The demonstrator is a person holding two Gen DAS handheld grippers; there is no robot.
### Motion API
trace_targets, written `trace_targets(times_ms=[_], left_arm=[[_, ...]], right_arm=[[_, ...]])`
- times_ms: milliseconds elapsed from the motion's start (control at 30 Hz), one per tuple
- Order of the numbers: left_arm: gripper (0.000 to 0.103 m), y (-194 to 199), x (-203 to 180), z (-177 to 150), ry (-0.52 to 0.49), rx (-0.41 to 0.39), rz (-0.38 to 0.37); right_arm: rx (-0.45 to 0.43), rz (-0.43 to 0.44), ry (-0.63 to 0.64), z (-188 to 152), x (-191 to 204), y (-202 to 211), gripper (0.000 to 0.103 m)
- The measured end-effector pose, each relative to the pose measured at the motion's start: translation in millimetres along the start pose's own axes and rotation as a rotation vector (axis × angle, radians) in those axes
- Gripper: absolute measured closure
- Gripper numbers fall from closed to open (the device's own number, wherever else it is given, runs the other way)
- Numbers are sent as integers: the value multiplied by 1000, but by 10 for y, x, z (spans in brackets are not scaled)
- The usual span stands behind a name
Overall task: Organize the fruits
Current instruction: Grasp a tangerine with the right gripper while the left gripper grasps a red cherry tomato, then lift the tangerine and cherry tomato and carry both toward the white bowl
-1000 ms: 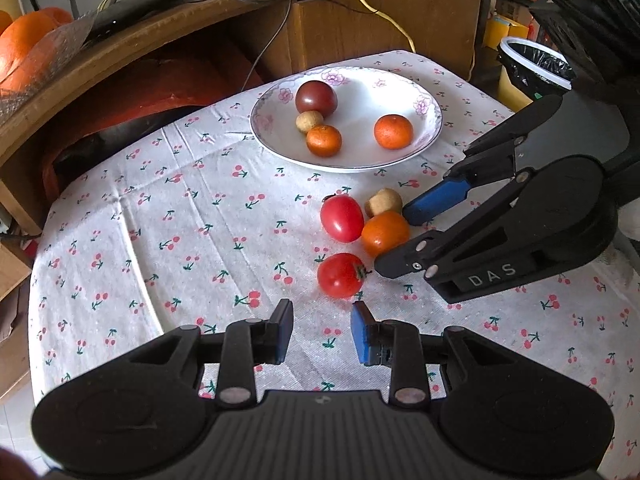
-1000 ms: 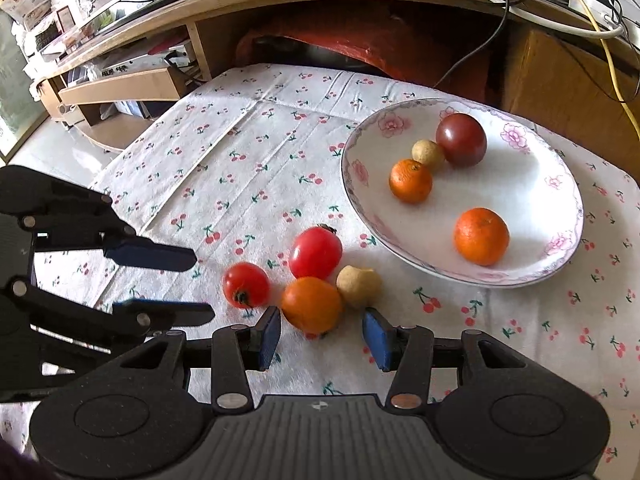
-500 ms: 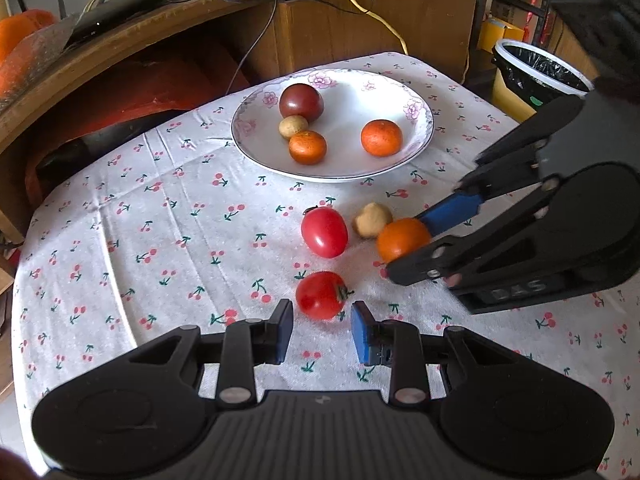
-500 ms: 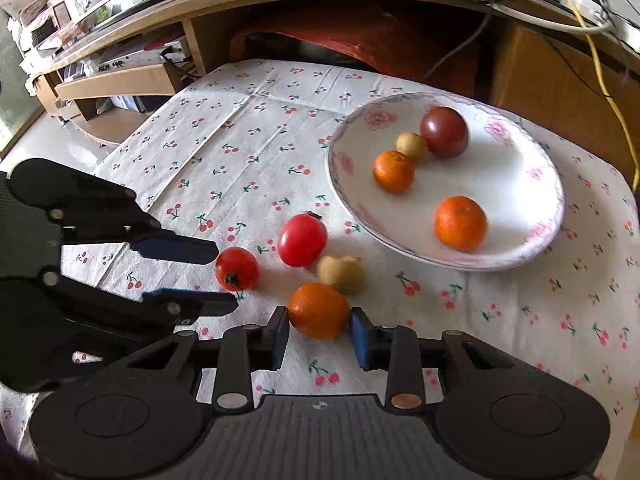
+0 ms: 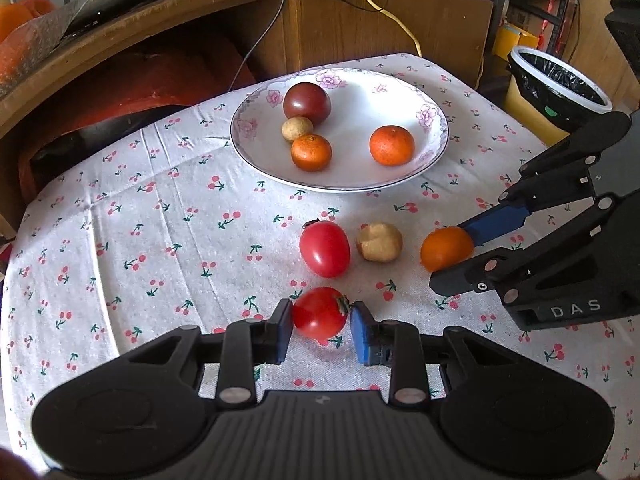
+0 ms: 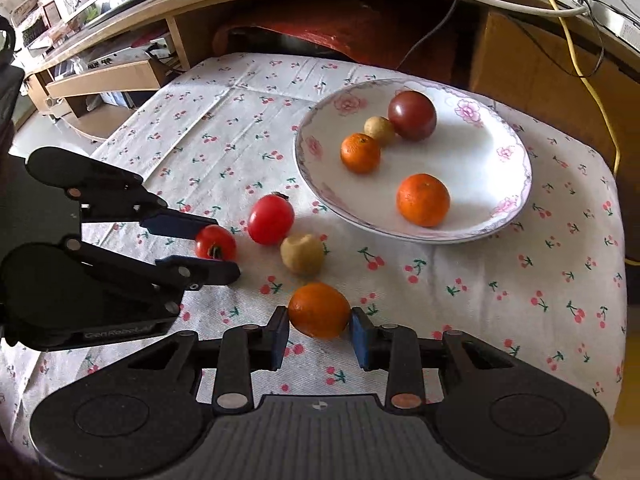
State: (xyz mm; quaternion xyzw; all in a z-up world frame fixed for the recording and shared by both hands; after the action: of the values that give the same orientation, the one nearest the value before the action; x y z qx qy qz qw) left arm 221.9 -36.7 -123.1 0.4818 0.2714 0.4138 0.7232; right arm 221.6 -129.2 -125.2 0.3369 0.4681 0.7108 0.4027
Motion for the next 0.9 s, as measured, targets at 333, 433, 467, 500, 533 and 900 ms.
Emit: trace_targets(times_ms=[333,433,467,500,533,900], left_arm=[[66,150,-227,-160,-46,1,-46],[66,194,-353,-186,-80,0,-61],[66,197,-381,-190,-87,-1,-63],[66,196,-403,-196,-91,3,-67],[66,194,-418,-204,-95,7,-69],[64,142,-436,-247,-99,25,-60]], right_arm=[[11,-15,28,-146,-23,74,75],[5,-15,38,-168,5,119,75],[6,-18,41,-177,14,123,75],[7,-20,44,-186,22,120,75],[11,-23,48,-195,32,110,75],[25,-27,61,-216,69,40,70]])
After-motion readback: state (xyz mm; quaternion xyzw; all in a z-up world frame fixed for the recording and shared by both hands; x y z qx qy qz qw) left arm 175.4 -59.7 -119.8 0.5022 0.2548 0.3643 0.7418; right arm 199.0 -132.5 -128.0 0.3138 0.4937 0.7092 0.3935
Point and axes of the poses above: each gripper's, at about its wrist camera, not at the fingertips, and y roughly against the way its jaws point, x to its left, z to its top, the point moved 8 cm from there along -y, roughly the way its jaws point, and after that the axes turned 10 degrees about x, right-handed, at the moved point
